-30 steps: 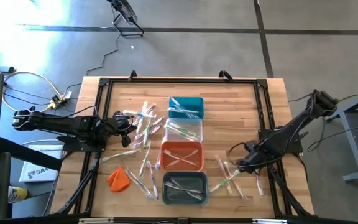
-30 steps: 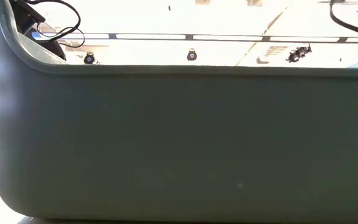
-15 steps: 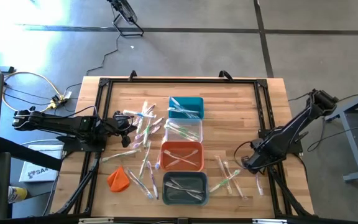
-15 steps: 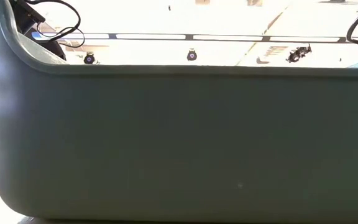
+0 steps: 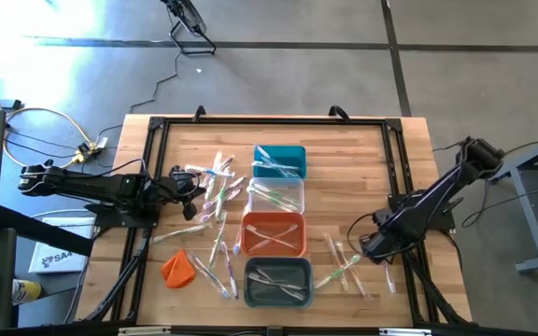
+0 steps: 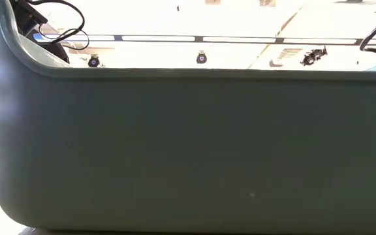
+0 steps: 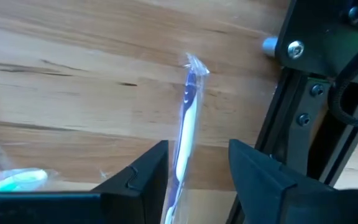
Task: Pick & Place Toothbrushes
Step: Put the violet toothbrush into the green bin
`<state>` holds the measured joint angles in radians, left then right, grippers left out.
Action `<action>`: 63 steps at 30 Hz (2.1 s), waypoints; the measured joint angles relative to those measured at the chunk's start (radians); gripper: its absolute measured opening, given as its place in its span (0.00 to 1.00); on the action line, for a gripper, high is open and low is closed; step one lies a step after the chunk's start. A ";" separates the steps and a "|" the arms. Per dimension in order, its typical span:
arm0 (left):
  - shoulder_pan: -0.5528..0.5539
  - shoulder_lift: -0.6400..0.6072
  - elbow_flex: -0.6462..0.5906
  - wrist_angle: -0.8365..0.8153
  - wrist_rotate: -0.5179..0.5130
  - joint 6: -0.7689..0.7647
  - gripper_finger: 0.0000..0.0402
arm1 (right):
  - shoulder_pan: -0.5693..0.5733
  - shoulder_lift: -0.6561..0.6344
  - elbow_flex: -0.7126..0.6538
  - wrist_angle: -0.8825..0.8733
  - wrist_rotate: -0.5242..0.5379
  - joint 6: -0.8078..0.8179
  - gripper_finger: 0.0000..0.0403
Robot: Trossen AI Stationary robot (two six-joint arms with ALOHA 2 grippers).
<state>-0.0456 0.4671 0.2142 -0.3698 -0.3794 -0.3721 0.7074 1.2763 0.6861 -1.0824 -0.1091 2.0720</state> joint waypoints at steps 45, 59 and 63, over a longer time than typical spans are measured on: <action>0.000 0.000 0.000 0.000 0.001 0.000 0.00 | 0.060 0.095 -0.146 0.364 -0.130 0.065 0.33; 0.000 0.000 0.000 0.000 0.001 0.000 0.00 | 0.061 0.095 -0.146 0.358 -0.072 0.052 0.04; 0.000 0.000 0.000 0.000 0.001 0.000 0.00 | 0.061 0.095 -0.147 0.356 -0.071 0.052 0.04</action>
<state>-0.0457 0.4671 0.2142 -0.3698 -0.3786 -0.3721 0.7681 1.3712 0.5394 -0.7260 -0.1798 2.1239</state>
